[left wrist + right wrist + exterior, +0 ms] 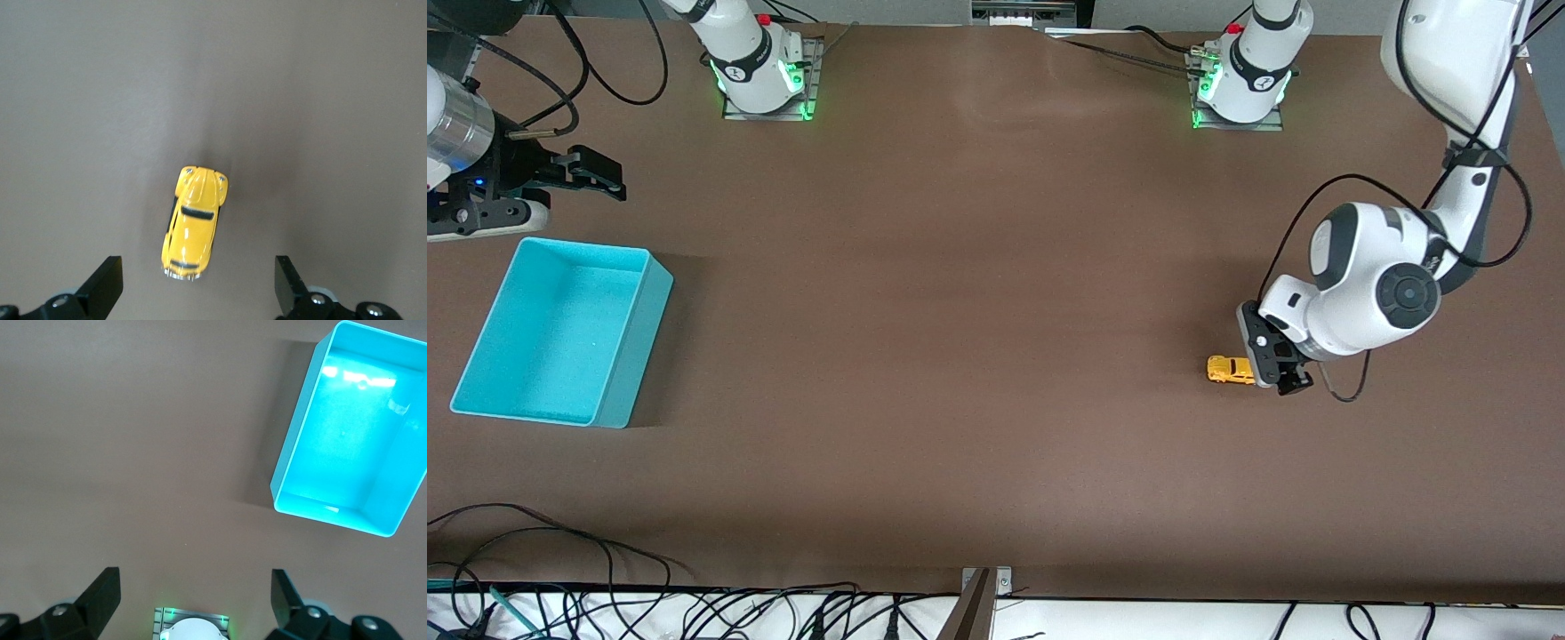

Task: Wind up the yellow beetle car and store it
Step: 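Lower the left gripper and close it on the yellow car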

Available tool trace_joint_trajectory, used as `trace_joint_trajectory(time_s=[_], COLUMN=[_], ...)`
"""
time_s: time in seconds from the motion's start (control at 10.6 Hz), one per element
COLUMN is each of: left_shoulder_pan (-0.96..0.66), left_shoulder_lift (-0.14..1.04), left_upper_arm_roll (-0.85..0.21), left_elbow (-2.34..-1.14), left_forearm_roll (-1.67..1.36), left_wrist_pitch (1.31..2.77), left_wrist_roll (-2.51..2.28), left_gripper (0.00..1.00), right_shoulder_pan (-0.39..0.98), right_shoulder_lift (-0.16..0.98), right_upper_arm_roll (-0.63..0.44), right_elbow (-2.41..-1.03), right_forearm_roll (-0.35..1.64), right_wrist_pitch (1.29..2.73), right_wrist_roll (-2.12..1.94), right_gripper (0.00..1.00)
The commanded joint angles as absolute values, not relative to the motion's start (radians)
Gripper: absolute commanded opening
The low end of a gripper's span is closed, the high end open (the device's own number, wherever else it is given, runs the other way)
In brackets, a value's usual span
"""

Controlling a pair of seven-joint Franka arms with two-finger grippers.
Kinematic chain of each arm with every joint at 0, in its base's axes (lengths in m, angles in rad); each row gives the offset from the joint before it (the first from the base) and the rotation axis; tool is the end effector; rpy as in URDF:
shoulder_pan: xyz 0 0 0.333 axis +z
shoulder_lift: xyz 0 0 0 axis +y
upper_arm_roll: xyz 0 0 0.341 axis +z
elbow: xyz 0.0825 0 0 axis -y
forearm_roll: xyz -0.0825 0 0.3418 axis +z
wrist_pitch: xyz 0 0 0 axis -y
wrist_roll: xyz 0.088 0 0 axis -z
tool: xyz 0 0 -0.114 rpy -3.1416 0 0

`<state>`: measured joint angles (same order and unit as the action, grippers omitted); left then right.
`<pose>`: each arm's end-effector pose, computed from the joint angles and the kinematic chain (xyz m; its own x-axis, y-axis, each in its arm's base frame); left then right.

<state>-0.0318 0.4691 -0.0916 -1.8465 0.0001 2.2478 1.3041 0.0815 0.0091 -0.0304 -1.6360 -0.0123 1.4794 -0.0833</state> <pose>0.6110 -0.0706 0.3102 0.1519 -0.9881 0.0224 -0.9859 -0.1499 0.0746 0.5000 0.0242 0.6032 0.9773 0.1321 -0.1654 0.1338 -0.9910 -0.0012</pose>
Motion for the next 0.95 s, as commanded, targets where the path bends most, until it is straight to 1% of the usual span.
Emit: trace_joint_trajectory(time_s=[0.0,0.19,0.47,0.66,0.76,0.85], left_shoulder_pan=[-0.037,-0.037,-0.037,-0.034,-0.034,-0.034], left_shoulder_lift=[0.515,0.549,0.566,0.572,0.574,0.574], left_upper_arm_roll=[-0.087,-0.087,-0.087,-0.087,-0.087,-0.087], left_elbow=[-1.856,-1.874,-1.902,-1.940,-1.945,-1.945], left_forearm_roll=[0.021,0.050,0.100,0.100,0.100,0.101], left_wrist_pitch=[2.327,2.371,2.434,2.509,2.516,2.516], left_wrist_roll=[1.405,1.431,1.430,1.431,1.431,1.433], left_gripper=[1.00,1.00,1.00,1.00,1.00,0.96], right_shoulder_pan=[0.080,0.080,0.080,0.081,0.080,0.081], right_shoulder_lift=[0.008,0.008,0.006,0.006,0.006,0.006], right_upper_arm_roll=[-0.029,-0.029,-0.029,-0.028,-0.028,-0.028], right_elbow=[-1.632,-1.629,-1.629,-1.629,-1.629,-1.629], right_forearm_roll=[-0.012,-0.012,-0.012,-0.012,-0.012,-0.012], right_wrist_pitch=[1.468,1.468,1.465,1.465,1.465,1.465], right_wrist_roll=[-0.084,-0.084,-0.083,-0.080,-0.080,-0.080], right_gripper=[1.00,1.00,1.00,1.00,1.00,1.00])
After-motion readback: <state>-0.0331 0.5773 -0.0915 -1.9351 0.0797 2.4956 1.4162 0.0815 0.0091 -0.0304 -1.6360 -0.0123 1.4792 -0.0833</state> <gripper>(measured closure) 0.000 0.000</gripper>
